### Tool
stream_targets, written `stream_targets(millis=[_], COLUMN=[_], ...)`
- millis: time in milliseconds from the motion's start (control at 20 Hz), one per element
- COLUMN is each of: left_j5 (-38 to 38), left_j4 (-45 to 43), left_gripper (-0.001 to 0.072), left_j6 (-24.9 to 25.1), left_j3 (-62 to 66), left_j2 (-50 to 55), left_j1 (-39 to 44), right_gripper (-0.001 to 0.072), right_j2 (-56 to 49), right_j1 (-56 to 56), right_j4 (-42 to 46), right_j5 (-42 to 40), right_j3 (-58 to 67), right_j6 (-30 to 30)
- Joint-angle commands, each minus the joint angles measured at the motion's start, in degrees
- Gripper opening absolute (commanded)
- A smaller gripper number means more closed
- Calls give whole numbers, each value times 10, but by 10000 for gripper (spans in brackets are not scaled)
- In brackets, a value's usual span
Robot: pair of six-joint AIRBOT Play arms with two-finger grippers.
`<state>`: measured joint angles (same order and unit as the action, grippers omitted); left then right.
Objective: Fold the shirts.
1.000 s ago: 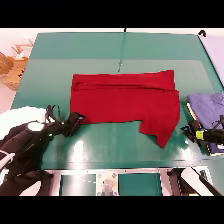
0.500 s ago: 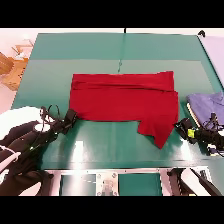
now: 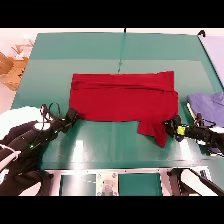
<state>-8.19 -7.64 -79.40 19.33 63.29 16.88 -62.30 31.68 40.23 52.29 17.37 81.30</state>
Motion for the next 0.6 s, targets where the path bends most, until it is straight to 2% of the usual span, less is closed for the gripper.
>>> stream_targets(millis=[0,50,150,200,400,550], left_j5=[-17,-19,-25,-34,-92,-167], left_j4=[-3,-5,-11,-20,-77,-172], left_gripper=[26,26,25,25,24,22], left_j6=[4,4,4,5,4,-18], left_j3=[1,1,1,1,5,24], left_j2=[0,-1,-1,-1,-1,-10], left_j1=[0,0,0,0,0,0], right_gripper=[264,239,51,26,25,24], right_j2=[-6,-4,1,3,17,40], right_j1=[-4,0,14,21,55,61], right_j4=[132,139,151,156,173,226], right_j5=[21,30,51,61,94,106], right_j3=[11,19,39,49,61,62], right_j6=[-7,-7,-7,-7,-2,42])
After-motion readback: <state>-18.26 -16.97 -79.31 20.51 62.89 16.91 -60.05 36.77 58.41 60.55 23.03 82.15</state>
